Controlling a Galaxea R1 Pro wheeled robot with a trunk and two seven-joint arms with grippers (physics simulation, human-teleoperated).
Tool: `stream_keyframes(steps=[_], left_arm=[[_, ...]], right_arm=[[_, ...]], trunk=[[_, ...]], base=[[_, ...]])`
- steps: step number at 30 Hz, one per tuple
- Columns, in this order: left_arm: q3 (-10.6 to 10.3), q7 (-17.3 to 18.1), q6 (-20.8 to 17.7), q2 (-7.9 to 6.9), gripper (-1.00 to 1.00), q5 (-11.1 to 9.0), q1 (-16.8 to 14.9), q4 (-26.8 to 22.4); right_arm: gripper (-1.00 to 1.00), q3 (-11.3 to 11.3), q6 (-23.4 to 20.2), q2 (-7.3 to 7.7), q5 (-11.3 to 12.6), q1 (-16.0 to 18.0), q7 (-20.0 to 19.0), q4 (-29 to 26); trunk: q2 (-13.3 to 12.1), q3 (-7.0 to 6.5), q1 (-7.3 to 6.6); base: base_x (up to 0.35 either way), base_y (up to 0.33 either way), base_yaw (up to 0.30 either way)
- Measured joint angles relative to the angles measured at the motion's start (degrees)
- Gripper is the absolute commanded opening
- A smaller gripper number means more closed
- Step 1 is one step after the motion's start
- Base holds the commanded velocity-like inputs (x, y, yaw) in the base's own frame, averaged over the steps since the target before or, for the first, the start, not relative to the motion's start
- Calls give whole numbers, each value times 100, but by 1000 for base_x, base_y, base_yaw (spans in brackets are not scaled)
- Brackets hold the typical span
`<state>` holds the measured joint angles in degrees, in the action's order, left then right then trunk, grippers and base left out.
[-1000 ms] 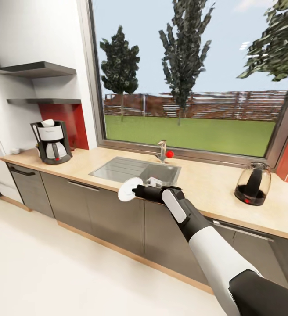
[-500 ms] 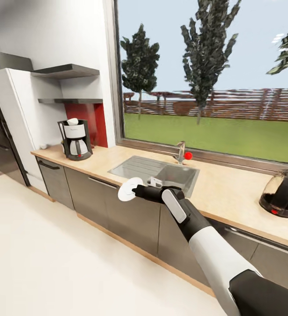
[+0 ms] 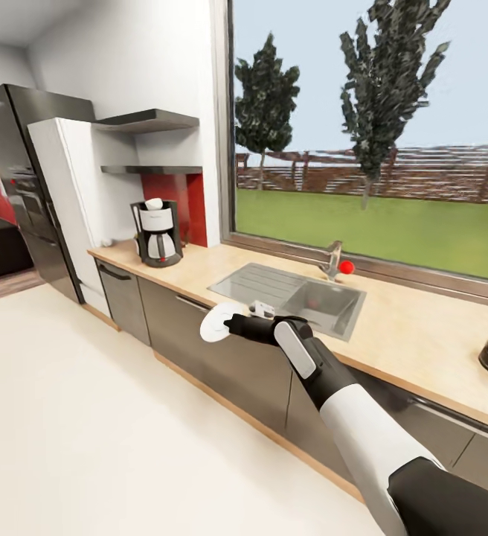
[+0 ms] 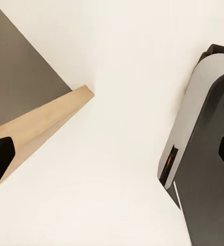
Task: Set up a coffee station on the kitchen countertop: keep the coffee maker on the countertop, move the bottle of coffee from the kitchen shelf to the counter next to the coffee maker, place a paper coffee filter on top of the coffee maker, put the saucer next to the coffee maker with the coffee cup on the saucer, and place the electric kettle next to the coffee maker.
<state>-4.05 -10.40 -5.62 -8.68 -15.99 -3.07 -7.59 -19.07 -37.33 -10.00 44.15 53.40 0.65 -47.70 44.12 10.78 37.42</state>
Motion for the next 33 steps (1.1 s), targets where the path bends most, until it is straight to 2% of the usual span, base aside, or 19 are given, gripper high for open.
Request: stream_keyframes(steps=[29, 33], left_arm=[[-7, -6, 1, 0, 100, 0, 0, 2], [-2, -2, 0, 0, 100, 0, 0, 0]], right_arm=[[-100, 0, -1, 0, -3, -9, 3, 2], [-100, 0, 0, 0, -4, -9, 2, 9]], trunk=[[-1165, -516, -638], [-1326, -588, -726]], base=[[0, 0, 6], [0, 0, 147]])
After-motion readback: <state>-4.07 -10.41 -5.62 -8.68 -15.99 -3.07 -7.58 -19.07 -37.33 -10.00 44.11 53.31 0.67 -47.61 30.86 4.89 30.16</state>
